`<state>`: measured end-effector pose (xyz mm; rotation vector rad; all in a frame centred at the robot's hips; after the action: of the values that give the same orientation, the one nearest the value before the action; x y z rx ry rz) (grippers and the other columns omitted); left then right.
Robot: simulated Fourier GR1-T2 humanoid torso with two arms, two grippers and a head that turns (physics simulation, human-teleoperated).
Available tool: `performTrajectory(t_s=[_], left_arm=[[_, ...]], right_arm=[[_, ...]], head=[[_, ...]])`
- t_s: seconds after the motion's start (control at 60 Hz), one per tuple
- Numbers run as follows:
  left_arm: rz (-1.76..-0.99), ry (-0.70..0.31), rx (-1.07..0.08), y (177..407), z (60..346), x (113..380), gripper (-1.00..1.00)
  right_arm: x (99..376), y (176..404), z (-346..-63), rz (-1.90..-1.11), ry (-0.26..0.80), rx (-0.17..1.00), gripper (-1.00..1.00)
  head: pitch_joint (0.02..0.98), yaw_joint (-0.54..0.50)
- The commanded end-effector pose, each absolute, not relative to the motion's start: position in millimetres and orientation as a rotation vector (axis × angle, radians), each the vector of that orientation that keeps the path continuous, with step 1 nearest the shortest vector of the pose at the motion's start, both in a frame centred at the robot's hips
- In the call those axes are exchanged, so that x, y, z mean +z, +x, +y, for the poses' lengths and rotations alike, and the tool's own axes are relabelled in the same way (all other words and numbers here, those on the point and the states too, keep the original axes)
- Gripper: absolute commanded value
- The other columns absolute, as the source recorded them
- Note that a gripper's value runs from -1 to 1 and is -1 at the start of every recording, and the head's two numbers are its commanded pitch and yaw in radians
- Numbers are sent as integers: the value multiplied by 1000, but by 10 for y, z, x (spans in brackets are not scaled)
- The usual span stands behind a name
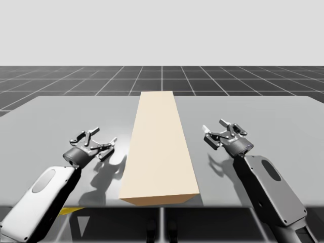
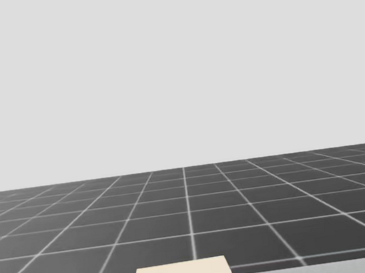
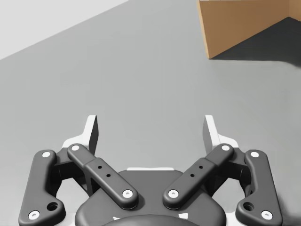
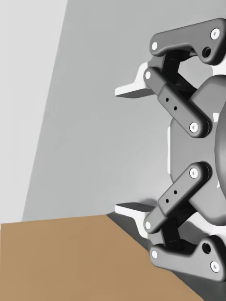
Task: Retrieve the object from inside the box.
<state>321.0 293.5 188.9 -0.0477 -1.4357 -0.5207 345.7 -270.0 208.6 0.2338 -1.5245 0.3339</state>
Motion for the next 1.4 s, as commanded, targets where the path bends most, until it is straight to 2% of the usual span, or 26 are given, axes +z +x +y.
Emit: performTrajectory(t_s=[0.017, 0.15, 0.267, 0.383, 0.55, 0.617, 0.717, 0.783, 0.983, 1.1, 1.267, 1.367, 1.4], left_arm=[[-1369, -195, -830, 2947, 2554, 1718, -1000], [-1383, -262, -927, 2829, 2391, 1721, -1000], [-1395, -307, -963, 2763, 2218, 1749, -1000], [-1449, -329, -906, 2805, 2168, 1808, -1000], [-1465, -442, -850, 2849, 2035, 1931, -1000], [-1433, -497, -853, 2875, 1944, 1930, -1000], [-1385, -469, -896, 2997, 1774, 1840, -1000], [-1356, -491, -897, 3084, 1708, 1793, -1000], [-1292, -550, -870, 3393, 1551, 1652, -1000], [-1260, -618, -817, 3537, 1485, 1558, -1000], [-1206, -690, -789, 3647, 1386, 1442, -1000], [-1172, -692, -753, 3677, 1363, 1355, -1000], [-1158, -682, -749, 3674, 1358, 1316, -830]], right_arm=[[2019, 3322, -2513, -1518, 332, 531, -1000], [2005, 3249, -2452, -1538, 379, 642, -1000], [2007, 3251, -2460, -1554, 381, 659, -1000], [2007, 3263, -2461, -1560, 376, 653, -1000], [2018, 3272, -2454, -1573, 373, 654, -1000], [2027, 3274, -2460, -1577, 378, 653, -1000], [2038, 3271, -2465, -1585, 384, 652, -1000], [2040, 3267, -2467, -1588, 386, 653, -1000], [2043, 3262, -2469, -1594, 393, 655, -1000], [2042, 3259, -2476, -1593, 389, 653, -1000], [2045, 3259, -2482, -1598, 387, 656, -1000], [2045, 3257, -2487, -1599, 386, 657, -1000], [2046, 3257, -2488, -1599, 387, 656, -1000]], head=[[44, -16], [42, -22], [39, -30], [36, -37], [37, -41], [38, -41], [42, -42], [45, -44], [59, -41], [66, -44], [75, -42], [75, -43], [76, -42]])
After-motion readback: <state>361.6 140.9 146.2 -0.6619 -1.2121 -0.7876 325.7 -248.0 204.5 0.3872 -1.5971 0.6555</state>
